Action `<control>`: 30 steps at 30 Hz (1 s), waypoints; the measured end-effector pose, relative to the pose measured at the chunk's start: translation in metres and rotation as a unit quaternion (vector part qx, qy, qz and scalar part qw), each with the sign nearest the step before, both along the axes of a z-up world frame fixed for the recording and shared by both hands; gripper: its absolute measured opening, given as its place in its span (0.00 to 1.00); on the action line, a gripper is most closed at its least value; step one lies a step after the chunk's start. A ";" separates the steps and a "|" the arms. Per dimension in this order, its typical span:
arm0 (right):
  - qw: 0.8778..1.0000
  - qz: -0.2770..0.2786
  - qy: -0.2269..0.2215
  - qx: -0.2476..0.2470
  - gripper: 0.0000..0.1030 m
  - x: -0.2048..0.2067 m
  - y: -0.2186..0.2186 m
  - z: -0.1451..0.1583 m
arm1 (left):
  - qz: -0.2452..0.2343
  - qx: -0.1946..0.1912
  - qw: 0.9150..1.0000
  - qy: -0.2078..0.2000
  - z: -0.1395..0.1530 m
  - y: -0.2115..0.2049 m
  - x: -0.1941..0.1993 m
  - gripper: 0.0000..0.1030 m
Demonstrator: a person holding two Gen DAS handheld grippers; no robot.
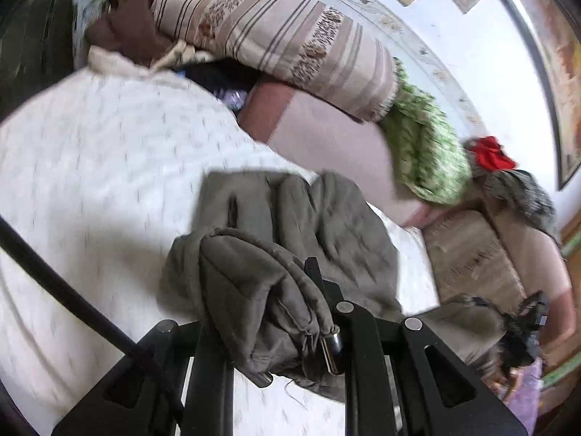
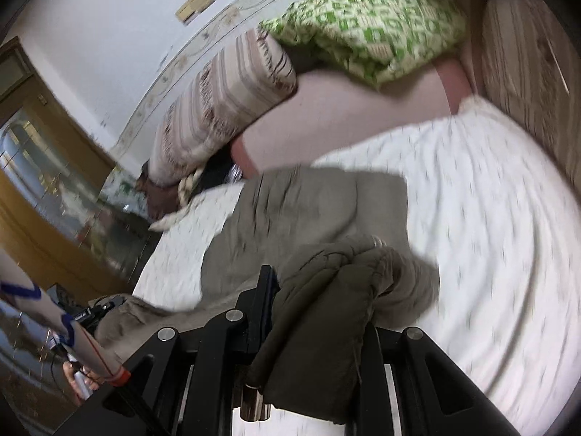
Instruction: Fold large clothes
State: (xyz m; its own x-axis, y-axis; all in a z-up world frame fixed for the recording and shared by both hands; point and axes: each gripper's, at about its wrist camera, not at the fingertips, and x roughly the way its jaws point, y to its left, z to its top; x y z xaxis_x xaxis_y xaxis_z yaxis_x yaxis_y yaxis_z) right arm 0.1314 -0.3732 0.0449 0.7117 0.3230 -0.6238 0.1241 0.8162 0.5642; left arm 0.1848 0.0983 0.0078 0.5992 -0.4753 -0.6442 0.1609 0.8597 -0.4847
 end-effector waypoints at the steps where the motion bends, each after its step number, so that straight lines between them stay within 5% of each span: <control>1: 1.000 -0.005 0.004 -0.005 0.19 0.014 -0.002 0.000 | 0.005 0.013 1.000 0.001 0.003 -0.006 0.020 0.17; 6: 0.998 -0.035 0.039 -0.018 0.20 0.095 -0.017 -0.015 | 0.033 0.046 0.998 0.029 -0.009 -0.031 0.115 0.17; 12: 0.992 -0.066 0.099 -0.029 0.22 0.176 -0.034 -0.070 | 0.051 0.088 0.991 0.089 -0.068 -0.061 0.219 0.19; 18: 0.987 -0.091 0.133 -0.004 0.23 0.219 -0.045 -0.138 | 0.041 0.130 0.984 0.111 -0.132 -0.085 0.259 0.20; 22: 0.987 -0.098 0.126 0.006 0.24 0.224 -0.045 -0.158 | 0.028 0.140 0.983 0.112 -0.147 -0.094 0.267 0.20; 27: 0.989 -0.100 0.097 0.051 0.34 0.213 -0.055 -0.144 | 0.013 0.085 0.991 0.106 -0.116 -0.078 0.263 0.28; 30: 0.991 -0.105 0.053 0.067 0.62 0.198 -0.062 -0.118 | 0.002 0.026 0.995 0.094 -0.089 -0.063 0.257 0.36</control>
State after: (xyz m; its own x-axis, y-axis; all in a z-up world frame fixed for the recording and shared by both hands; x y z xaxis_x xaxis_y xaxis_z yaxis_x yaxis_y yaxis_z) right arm 0.3298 -0.4351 -0.0728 0.7048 0.2606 -0.6598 0.3470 0.6845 0.6411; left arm 0.4418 0.0350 -0.0810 0.4676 -0.4360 -0.7689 0.0674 0.8849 -0.4608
